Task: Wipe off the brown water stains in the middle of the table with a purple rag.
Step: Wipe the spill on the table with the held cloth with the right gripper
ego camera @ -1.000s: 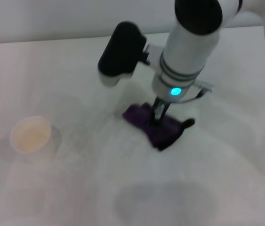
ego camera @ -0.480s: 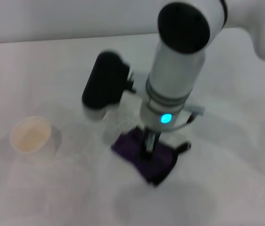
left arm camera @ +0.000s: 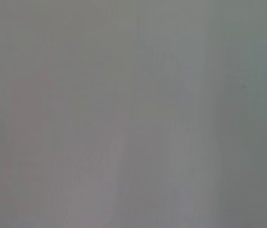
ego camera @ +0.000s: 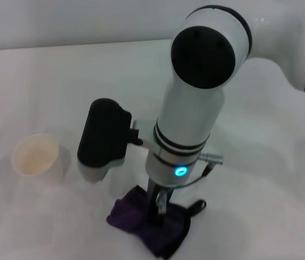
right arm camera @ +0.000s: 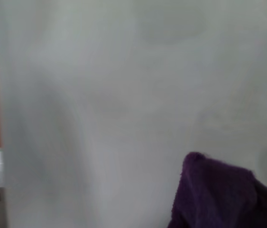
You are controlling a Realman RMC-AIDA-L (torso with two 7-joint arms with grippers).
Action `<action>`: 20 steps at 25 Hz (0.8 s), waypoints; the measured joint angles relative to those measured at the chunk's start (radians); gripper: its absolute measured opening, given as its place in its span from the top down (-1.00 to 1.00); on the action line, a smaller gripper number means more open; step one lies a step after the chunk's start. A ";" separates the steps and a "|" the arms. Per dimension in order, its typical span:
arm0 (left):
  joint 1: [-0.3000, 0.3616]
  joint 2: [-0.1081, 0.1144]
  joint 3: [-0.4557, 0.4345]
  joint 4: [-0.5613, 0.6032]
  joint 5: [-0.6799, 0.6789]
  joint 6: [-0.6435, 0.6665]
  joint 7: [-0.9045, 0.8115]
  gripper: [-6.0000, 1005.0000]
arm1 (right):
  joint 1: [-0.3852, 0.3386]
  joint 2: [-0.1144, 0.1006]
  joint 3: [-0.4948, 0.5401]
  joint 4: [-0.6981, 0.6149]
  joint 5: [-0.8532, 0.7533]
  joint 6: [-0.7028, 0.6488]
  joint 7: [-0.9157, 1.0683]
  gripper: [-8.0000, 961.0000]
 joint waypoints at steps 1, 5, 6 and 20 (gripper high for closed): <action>0.000 0.000 0.000 0.000 -0.002 0.000 0.000 -0.78 | 0.001 -0.001 0.007 0.010 -0.019 -0.004 0.002 0.80; 0.002 0.000 -0.001 0.000 -0.004 -0.004 0.000 -0.78 | 0.001 0.000 0.076 0.047 -0.145 -0.005 0.012 0.80; 0.002 0.000 -0.002 0.000 -0.004 -0.005 0.001 -0.78 | 0.001 0.000 0.099 0.056 -0.179 -0.005 0.013 0.80; 0.002 0.002 -0.006 0.000 -0.007 -0.010 0.003 -0.78 | 0.020 -0.001 0.384 0.227 -0.568 -0.042 0.027 0.80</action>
